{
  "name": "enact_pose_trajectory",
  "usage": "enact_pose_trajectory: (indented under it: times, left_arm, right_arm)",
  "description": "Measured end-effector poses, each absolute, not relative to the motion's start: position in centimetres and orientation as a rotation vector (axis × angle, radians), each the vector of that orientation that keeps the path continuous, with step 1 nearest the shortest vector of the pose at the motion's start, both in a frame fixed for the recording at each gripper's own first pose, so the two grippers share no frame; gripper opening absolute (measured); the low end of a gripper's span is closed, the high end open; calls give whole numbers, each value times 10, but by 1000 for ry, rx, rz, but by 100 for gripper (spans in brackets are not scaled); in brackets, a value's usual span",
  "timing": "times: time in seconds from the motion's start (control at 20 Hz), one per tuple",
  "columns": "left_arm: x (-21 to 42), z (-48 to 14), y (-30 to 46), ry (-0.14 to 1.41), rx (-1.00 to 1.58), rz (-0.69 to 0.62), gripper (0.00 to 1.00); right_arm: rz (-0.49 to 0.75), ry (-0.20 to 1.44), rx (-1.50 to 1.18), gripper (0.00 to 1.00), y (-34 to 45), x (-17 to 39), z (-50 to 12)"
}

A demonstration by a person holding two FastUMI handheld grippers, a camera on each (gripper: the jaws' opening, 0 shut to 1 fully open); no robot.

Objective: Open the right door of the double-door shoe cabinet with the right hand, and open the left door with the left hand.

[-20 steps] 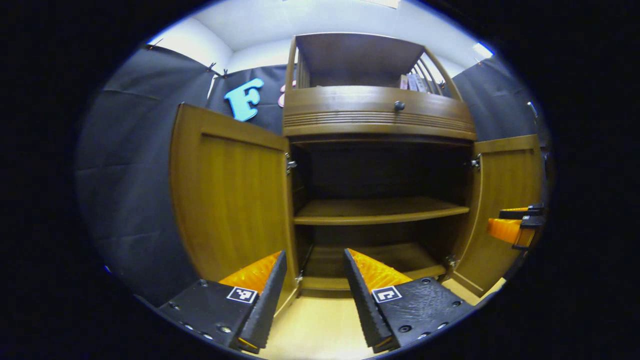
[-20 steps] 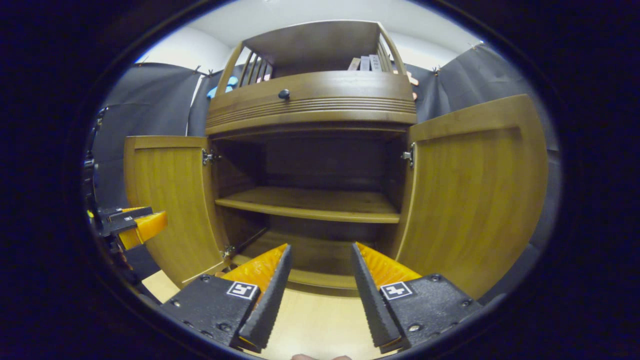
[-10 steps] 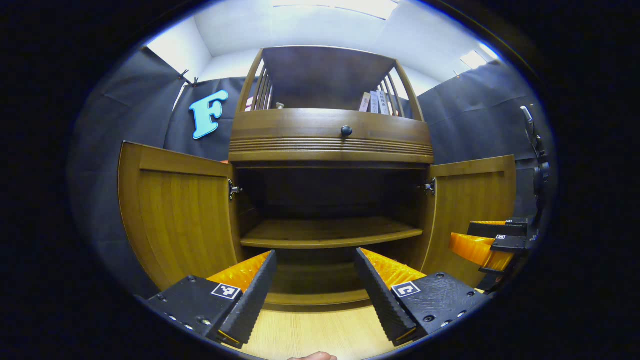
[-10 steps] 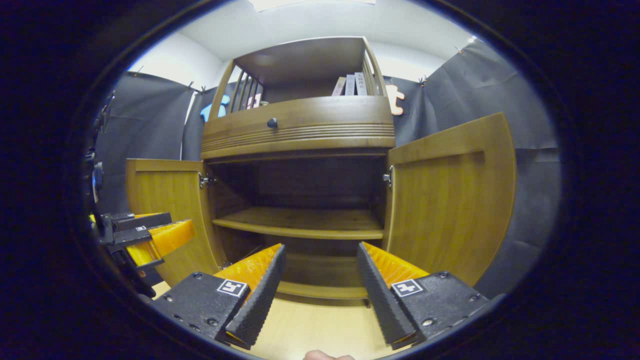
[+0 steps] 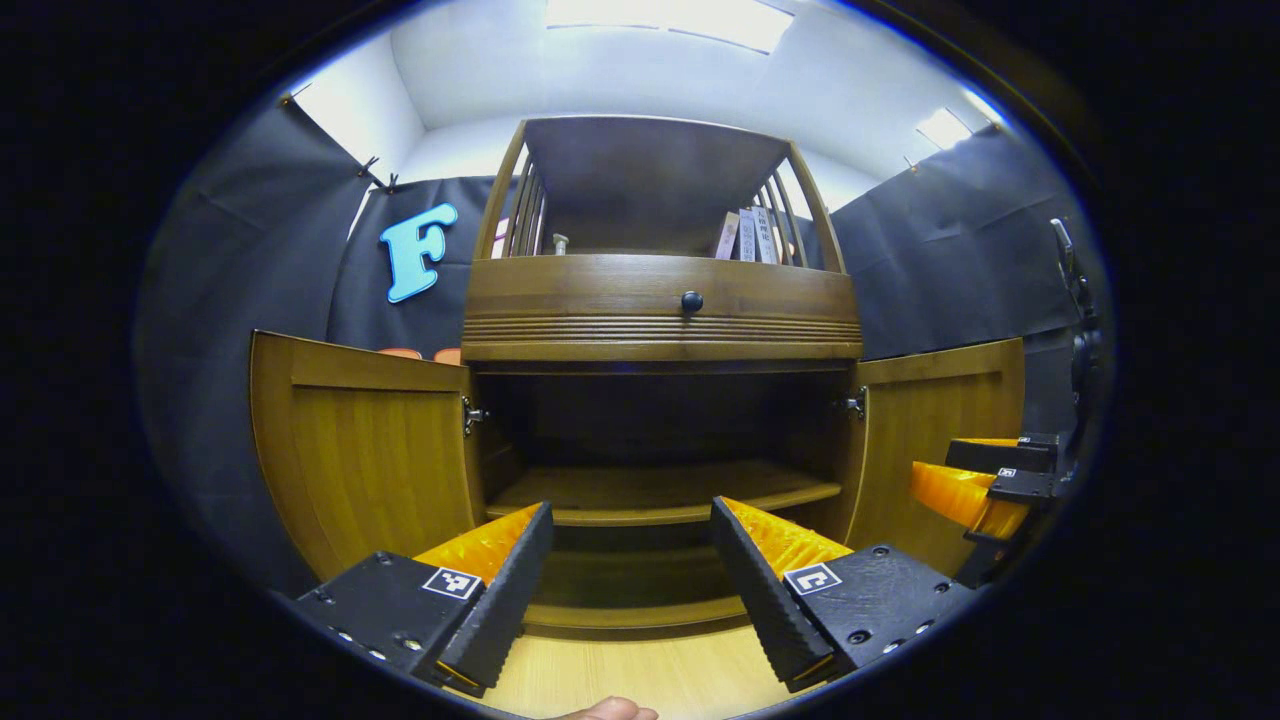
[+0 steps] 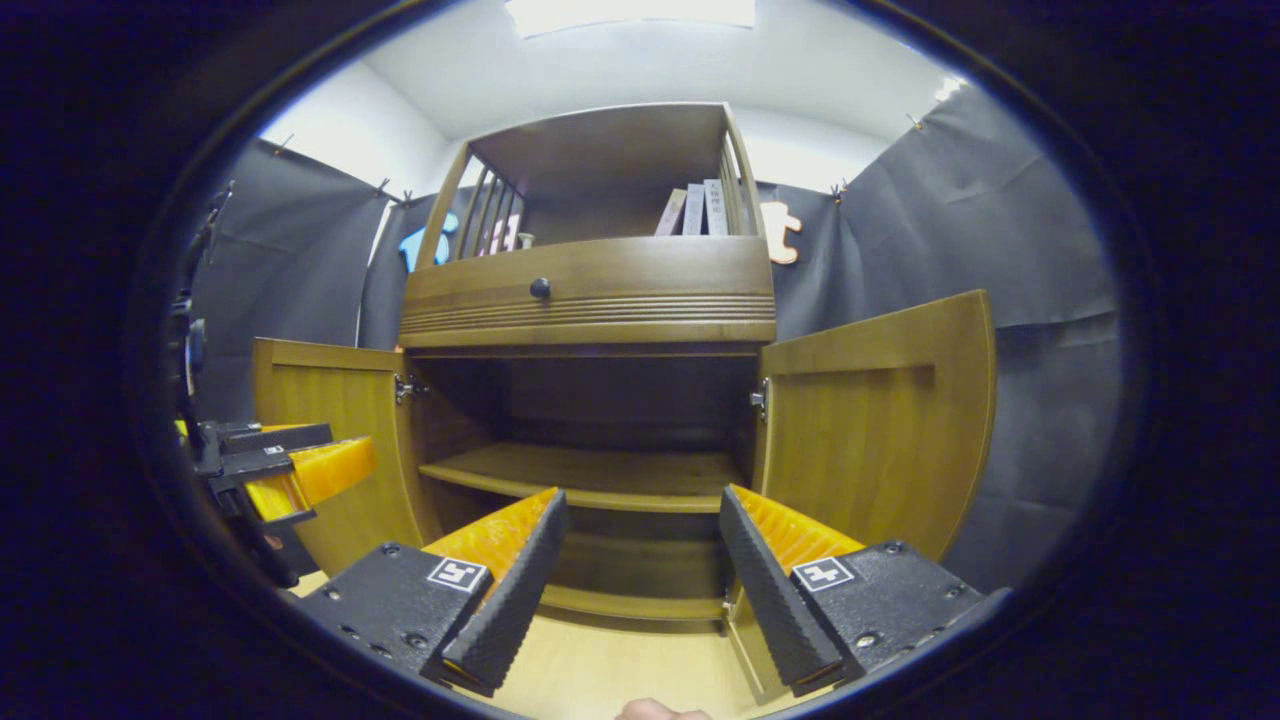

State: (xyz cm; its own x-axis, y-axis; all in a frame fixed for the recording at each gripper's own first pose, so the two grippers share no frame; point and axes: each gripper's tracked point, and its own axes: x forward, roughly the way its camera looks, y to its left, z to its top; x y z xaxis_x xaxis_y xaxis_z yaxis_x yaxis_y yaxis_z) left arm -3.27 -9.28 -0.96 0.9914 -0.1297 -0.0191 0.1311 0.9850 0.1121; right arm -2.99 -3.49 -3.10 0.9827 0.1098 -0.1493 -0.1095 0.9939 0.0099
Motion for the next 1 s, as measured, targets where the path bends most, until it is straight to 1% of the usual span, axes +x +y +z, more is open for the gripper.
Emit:
enact_pose_trajectory:
  times: [0.7, 1.0]
  left_arm:
    - [-35, -1, -64, 5, 101, -46, 95]
    - [-34, 3, -59, 3, 97, -34, 95]
  right_arm:
    - [125, 152, 1, 97, -35, -20, -25]
    - [129, 153, -1, 97, -34, -16, -23]
